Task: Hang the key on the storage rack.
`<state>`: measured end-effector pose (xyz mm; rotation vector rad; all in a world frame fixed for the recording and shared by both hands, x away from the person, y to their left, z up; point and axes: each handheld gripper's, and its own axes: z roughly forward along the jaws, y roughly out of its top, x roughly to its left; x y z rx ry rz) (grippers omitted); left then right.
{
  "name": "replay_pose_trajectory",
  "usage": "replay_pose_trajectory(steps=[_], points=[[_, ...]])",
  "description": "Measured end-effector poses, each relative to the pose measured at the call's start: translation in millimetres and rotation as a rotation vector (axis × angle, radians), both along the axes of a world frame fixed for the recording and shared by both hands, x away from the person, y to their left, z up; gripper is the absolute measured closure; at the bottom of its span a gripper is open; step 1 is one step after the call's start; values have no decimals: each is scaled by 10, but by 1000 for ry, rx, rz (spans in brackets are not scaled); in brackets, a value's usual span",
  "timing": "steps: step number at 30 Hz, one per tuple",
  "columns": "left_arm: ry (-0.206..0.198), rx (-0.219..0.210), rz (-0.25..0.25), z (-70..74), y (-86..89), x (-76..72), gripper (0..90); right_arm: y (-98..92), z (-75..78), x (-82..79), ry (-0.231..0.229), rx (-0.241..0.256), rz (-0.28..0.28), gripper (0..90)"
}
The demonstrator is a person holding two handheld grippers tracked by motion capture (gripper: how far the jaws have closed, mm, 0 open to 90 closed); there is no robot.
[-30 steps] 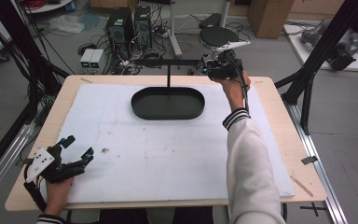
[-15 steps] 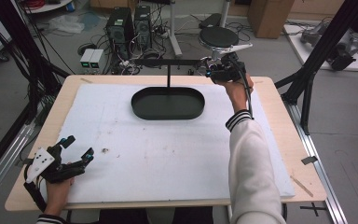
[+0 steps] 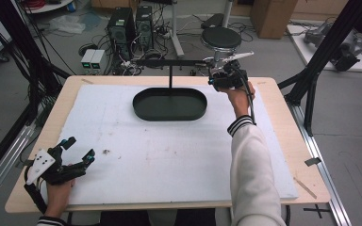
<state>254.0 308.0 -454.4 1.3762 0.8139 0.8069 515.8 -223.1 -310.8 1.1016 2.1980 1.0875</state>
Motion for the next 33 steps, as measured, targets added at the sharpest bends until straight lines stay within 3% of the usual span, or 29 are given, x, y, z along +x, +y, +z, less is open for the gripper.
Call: replay_pose_trajectory(steps=[1,8,12,14,22,28,30,32,33], points=[[1,1,0,0,0,-1,139,0,-20,0,7,-17,-1,478],[-1,1,0,0,-1,-2,139,-10,-54,7,13,-9,4,478],[-1,2,-1,0,0,-3,139,-19,-166,-27,-21,9,1,478],[0,2,0,0,0,-2,139,-27,-233,-13,27,7,2,478],[0,2,0,0,0,-3,139,19,-274,12,22,2,10,477],[0,1,-1,0,0,-1,139,34,-285,19,45,8,6,466],[0,2,0,0,0,-3,139,35,-282,19,39,13,5,436],[1,3,0,1,0,-2,139,38,-251,12,24,50,20,381],[0,2,0,0,0,-1,139,43,-236,12,13,63,32,299]])
